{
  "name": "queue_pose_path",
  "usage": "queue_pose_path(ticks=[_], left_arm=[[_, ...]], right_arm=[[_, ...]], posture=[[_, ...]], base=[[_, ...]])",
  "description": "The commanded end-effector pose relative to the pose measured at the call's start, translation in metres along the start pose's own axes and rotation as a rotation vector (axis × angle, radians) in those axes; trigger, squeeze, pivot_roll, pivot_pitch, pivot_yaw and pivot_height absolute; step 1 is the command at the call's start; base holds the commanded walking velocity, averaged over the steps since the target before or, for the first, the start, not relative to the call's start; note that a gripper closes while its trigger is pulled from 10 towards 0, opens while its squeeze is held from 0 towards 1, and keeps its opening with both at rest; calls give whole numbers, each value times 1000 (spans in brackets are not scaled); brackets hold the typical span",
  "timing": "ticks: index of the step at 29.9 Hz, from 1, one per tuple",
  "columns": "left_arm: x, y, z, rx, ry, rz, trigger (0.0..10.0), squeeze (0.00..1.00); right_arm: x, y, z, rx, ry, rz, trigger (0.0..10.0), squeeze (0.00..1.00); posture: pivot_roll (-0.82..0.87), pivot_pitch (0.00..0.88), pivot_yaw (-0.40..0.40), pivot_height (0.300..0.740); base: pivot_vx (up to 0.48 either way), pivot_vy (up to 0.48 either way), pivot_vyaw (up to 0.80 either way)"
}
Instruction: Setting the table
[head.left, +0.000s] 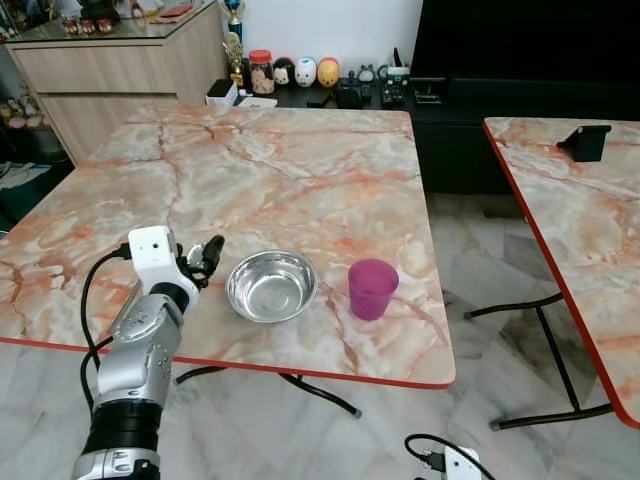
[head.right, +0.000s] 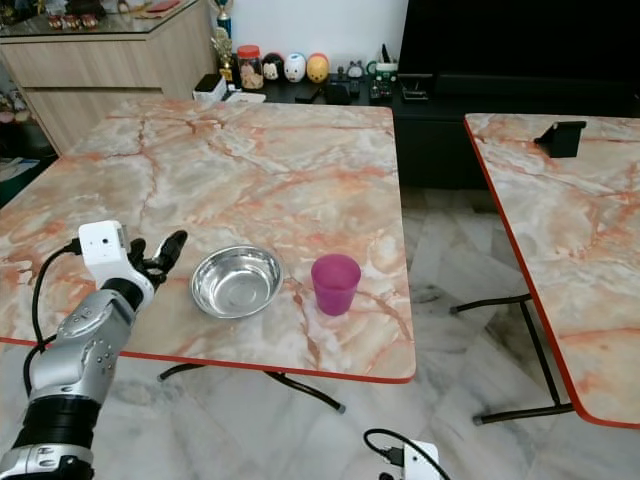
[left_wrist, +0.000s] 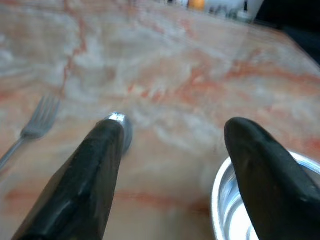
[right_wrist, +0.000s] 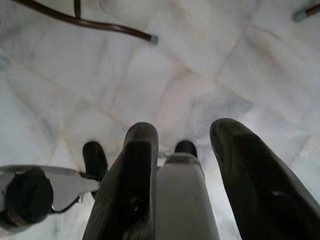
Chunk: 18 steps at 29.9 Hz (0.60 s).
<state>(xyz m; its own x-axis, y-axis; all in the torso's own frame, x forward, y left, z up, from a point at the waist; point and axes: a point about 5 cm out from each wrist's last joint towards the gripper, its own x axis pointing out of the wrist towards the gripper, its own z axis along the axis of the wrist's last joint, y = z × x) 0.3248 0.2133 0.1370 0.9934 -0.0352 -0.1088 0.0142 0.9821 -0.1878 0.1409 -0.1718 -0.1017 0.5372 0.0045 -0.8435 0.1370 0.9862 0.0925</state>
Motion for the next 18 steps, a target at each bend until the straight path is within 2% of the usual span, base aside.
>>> queue_pose_path(ticks=[1, 5, 6, 8, 13, 14, 15, 16, 18], left_arm=[[-4, 3, -1, -12, 46, -6, 10000, 1000], [-3, 1, -5, -59, 99, -13, 10000, 1000], [-2, 1, -6, -91, 108, -4, 10000, 31], [-2, 0, -7, -128, 138, -15, 10000, 0], [-4, -7, -13, -143, 195, -97, 10000, 0], [-5, -10, -14, -149, 211, -127, 10000, 635], [-6, -12, -14, -151, 219, -134, 10000, 635], [-6, -13, -14, -144, 227, -141, 10000, 1000], [-6, -17, -15, -136, 249, -155, 10000, 1000]], right_arm=[[-1, 1, -5, -6, 23, -1, 10000, 0], [-2, -1, -9, -6, 29, 1, 10000, 0], [-2, -1, -9, -5, 29, 3, 10000, 0], [-2, -1, -9, -1, 29, 8, 10000, 0], [-2, 0, -10, 4, 29, 13, 10000, 0], [-2, 2, -11, 3, 29, 16, 10000, 0], [-2, 3, -11, 2, 29, 17, 10000, 0], [-2, 5, -11, 0, 30, 19, 10000, 0], [-1, 11, -10, -1, 29, 26, 10000, 0]], posture=[[22, 0, 20, 740], [26, 0, 28, 740], [26, 0, 31, 740], [26, 0, 38, 740], [23, 0, 47, 740], [22, 0, 50, 740], [22, 0, 50, 740], [22, 0, 54, 740], [22, 0, 57, 740]], base=[[0, 0, 0], [0, 0, 0], [0, 0, 0], [0, 0, 0], [0, 0, 0], [0, 0, 0], [0, 0, 0], [0, 0, 0], [0, 0, 0]])
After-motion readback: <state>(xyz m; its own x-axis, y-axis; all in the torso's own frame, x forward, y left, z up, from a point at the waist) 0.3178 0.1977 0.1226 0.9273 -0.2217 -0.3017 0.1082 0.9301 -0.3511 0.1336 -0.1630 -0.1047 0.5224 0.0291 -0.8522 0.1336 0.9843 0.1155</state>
